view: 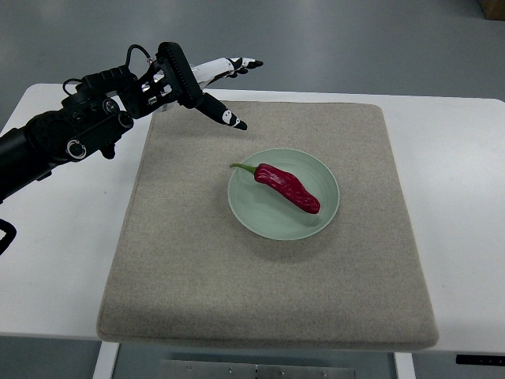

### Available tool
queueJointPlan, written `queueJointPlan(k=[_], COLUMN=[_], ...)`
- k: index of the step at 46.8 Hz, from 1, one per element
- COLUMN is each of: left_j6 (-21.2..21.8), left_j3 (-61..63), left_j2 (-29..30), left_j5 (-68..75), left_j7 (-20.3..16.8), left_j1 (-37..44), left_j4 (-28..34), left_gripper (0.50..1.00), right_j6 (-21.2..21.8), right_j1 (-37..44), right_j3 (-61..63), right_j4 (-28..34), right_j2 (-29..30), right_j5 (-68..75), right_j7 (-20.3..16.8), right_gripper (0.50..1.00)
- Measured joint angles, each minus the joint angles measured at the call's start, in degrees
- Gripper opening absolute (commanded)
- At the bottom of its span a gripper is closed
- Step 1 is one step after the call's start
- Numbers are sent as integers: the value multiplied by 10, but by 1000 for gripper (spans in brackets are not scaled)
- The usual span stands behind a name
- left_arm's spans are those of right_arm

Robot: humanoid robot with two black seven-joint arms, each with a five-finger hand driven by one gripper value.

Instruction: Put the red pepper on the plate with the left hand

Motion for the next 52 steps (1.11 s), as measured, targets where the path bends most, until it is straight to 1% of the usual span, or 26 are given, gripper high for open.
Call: queueJointPlan(k=[6,10,15,26,35,40,45,49,52], left_j6=[23,43,67,75,75,71,56,25,-4], left_j3=[-1,-1,2,1,-1,-1,-1,-2,-6], left_j2=[0,0,-3,-9,-10,-10,-10,-14,-32], left_j5=[-57,-123,-233,-434,-583,-653,-700,-729,-748], left_j7=[1,4,7,14,39,60,63,63,63], left_j1=[-1,0,1,-7,-11,-8,-5,-4,-2], left_j4=[13,16,37,85,123,140,153,165,186], left_gripper=[994,994,994,994,994,994,994,994,994], right_j6=[0,0,0,0,0,0,0,0,0], right_j1=[0,1,0,0,0,0,0,0,0], right_j3=[0,0,0,0,0,0,0,0,0], right_j4=[0,0,0,0,0,0,0,0,0], right_j2=[0,0,0,0,0,0,0,0,0], right_j5=[0,0,0,0,0,0,0,0,0], right_j7=[0,0,0,0,0,0,0,0,0], right_gripper=[928,928,928,928,928,928,928,928,928])
